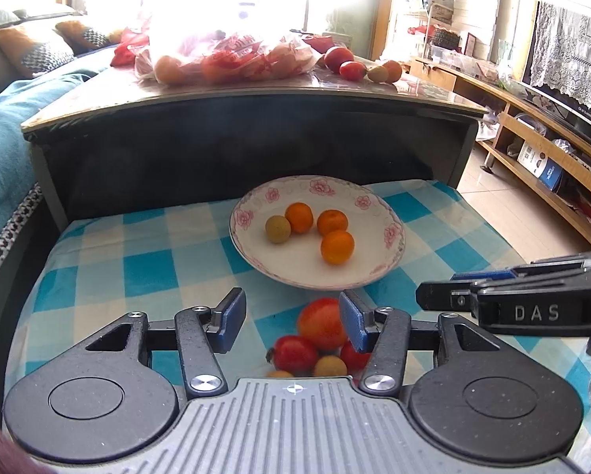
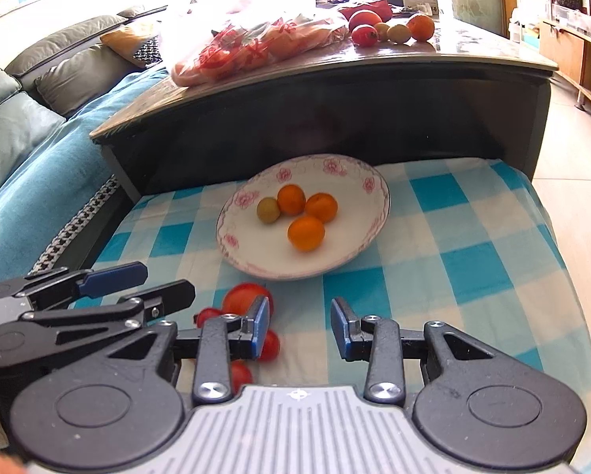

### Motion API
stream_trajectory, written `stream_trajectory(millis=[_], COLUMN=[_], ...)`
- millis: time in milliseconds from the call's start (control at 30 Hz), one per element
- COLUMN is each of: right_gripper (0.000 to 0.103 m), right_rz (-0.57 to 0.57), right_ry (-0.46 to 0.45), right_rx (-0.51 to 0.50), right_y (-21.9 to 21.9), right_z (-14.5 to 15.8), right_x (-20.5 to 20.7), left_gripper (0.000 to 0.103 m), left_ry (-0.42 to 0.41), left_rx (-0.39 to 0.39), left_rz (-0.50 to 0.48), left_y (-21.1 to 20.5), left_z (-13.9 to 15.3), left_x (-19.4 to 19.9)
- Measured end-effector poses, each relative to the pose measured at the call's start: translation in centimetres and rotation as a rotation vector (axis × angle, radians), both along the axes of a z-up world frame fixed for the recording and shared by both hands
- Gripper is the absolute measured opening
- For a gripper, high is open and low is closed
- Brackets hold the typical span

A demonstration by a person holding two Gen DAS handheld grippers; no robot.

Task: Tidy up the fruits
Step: 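Move both tools back toward the tomato and fruit cluster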

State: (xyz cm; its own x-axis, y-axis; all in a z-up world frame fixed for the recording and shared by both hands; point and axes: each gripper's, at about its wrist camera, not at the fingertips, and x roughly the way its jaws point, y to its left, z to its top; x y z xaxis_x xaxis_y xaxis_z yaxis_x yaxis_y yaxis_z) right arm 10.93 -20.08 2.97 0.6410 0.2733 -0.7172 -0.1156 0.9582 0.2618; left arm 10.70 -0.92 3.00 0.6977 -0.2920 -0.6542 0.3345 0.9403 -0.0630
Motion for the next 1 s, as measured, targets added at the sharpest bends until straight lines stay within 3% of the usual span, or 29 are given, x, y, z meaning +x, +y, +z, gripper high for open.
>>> stream_trajectory(millis=[1000], right_gripper=[0.038], right_rz=[-0.033], right_ry=[0.017], right_rx=[0.041], right_y=[1.1], right_z=[0.7], right_x=[-6.2], left_gripper=[0.07], left_ry=[0.05], left_rx=[-0.027], left_rz=[0.022], left_y=[1.5], left_z=[0.0], left_x=[-5.2])
